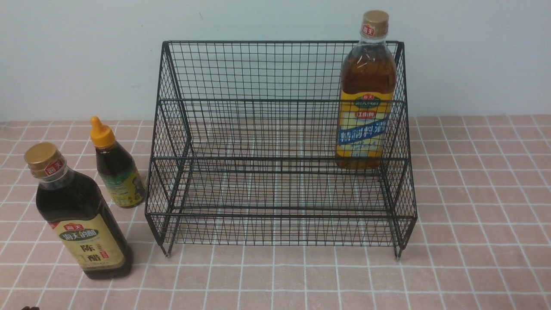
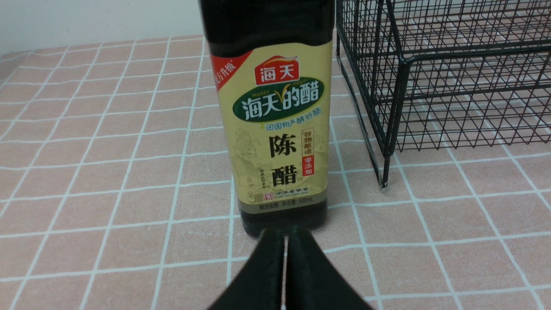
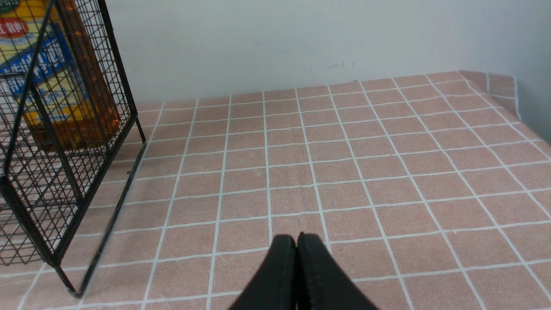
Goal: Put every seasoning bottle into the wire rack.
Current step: Use the left arm to grab the condiment bottle closest to it
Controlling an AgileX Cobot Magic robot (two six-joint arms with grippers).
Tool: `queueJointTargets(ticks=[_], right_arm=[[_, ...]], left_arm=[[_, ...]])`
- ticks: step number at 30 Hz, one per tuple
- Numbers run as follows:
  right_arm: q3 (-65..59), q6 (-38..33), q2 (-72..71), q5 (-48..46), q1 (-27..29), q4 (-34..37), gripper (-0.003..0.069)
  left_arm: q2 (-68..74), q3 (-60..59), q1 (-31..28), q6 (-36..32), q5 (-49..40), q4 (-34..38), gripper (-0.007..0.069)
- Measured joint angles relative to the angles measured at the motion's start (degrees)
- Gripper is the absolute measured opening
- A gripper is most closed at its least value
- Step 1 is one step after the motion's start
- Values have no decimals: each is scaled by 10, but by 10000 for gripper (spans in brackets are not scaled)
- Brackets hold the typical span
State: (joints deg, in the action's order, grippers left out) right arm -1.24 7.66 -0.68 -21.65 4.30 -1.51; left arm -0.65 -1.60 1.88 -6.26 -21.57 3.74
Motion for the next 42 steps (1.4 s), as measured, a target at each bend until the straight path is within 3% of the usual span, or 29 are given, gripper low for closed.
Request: queueJointTargets(ticks=[9,13,17,23,26,28,31,39,42], right_arm=[[0,0,0,0,0,0,-15],[0,0,0,0,0,0,-15],[0,0,0,0,0,0,-15],[0,0,0,0,0,0,-15],[0,0,0,0,0,0,-15],[0,0,0,0,0,0,-15],[0,0,0,0,0,0,-15],[0,0,0,0,0,0,-15],[0,0,0,0,0,0,-15]], left_arm=[[0,-1,0,7,22,17,-7],[0,-1,0,47,136,135,-7],[0,-1,0,56,238,205,-7],[0,-1,0,56,306,240,-7],[0,-1,0,56,382,241,-7],[0,4,0,57,456,237,-7],[10,49,0,51,486,206,-7],[192,182,0,51,354,9,4],[263,186,0,68,349,-14,47]])
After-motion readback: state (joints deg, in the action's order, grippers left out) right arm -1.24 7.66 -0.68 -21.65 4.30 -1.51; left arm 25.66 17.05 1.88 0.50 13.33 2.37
